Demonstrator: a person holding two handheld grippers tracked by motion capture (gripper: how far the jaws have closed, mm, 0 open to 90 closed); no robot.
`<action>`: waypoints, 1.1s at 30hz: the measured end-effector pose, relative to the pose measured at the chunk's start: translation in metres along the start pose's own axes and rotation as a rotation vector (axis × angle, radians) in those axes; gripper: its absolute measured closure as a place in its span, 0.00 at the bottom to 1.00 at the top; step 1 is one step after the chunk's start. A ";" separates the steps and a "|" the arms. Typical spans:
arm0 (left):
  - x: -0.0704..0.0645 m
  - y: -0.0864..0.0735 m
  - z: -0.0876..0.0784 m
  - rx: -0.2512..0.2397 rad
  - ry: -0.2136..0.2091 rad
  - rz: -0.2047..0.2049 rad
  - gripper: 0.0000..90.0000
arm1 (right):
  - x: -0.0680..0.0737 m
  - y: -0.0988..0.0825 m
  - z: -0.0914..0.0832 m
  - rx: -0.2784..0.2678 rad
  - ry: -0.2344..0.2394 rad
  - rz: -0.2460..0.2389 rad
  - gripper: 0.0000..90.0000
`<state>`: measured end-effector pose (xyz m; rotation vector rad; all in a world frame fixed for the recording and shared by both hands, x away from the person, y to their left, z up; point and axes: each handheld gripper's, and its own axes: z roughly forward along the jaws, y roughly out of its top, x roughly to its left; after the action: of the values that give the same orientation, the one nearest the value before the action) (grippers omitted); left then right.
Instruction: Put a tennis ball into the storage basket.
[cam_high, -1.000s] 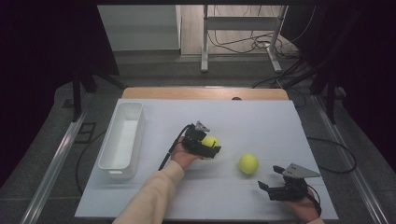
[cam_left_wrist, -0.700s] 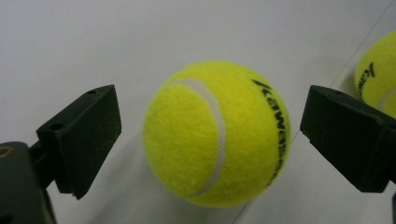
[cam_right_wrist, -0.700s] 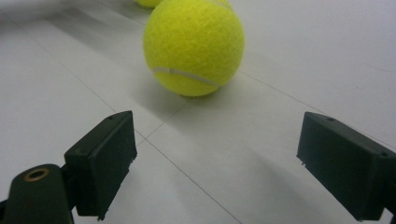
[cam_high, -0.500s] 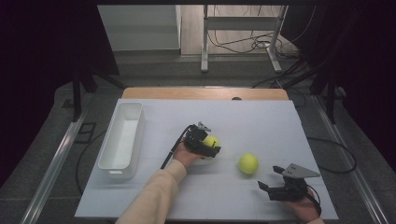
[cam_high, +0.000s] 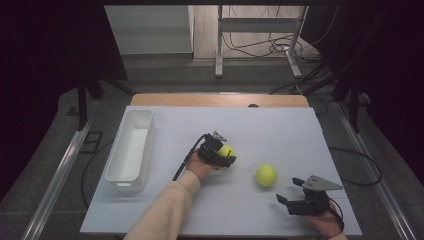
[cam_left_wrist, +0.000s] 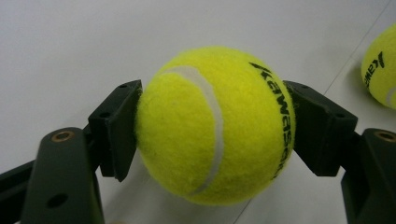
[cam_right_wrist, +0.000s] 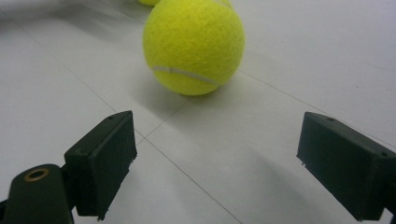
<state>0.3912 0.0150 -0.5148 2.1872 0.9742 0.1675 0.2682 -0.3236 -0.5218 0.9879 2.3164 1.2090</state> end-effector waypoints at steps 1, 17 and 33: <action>0.000 0.000 0.000 0.000 0.003 0.002 0.29 | 0.000 0.000 0.000 0.000 0.000 0.000 0.14; -0.005 0.003 -0.022 -0.067 -0.010 0.014 0.29 | 0.000 0.000 0.000 -0.004 -0.003 0.002 0.14; -0.008 0.004 -0.038 -0.105 -0.008 0.025 0.29 | -0.001 0.000 -0.001 -0.007 -0.010 0.005 0.14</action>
<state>0.3734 0.0293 -0.4838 2.1038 0.9132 0.2164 0.2682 -0.3247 -0.5212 0.9959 2.3023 1.2108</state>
